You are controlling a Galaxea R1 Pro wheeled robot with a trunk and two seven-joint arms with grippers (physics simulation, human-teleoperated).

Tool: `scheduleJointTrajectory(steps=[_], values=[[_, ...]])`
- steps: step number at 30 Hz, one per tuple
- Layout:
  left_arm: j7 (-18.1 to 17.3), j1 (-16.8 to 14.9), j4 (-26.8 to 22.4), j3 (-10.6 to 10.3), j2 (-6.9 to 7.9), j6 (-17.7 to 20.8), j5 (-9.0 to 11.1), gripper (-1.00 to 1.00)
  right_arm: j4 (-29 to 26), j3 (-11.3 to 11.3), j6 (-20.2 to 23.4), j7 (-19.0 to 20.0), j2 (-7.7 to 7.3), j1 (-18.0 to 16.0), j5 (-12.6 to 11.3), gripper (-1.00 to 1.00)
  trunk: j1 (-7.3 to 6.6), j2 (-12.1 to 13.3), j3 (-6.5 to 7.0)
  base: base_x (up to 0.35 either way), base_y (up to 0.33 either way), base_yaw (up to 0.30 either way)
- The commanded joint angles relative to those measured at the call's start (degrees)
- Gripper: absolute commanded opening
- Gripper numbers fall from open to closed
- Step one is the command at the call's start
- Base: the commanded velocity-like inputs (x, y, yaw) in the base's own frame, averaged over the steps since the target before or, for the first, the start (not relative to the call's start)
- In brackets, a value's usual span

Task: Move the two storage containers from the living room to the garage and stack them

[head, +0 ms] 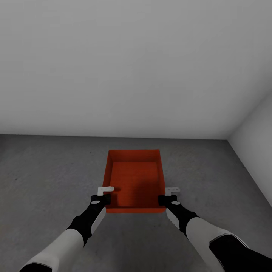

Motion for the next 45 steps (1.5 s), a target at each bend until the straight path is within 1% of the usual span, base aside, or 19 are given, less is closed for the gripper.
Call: scheduleJointTrajectory(steps=[1, 45], values=[[3.76, -0.06, -0.32, 1.00, 0.11, 0.44, -1.11, -1.00, 1.28, -1.03, -0.24, -0.45, -0.71, -0.03, -0.76, -1.00, 0.22, -0.44, -0.22, 0.000, 0.000, 0.000], [3.74, -0.06, -0.32, 1.00, 0.11, 0.44, -1.11, -1.00, 1.28, -1.03, -0.24, -0.45, -0.71, -0.03, -0.76, -1.00, 9.89, -18.08, -8.12, 0.000, 0.000, 0.000]])
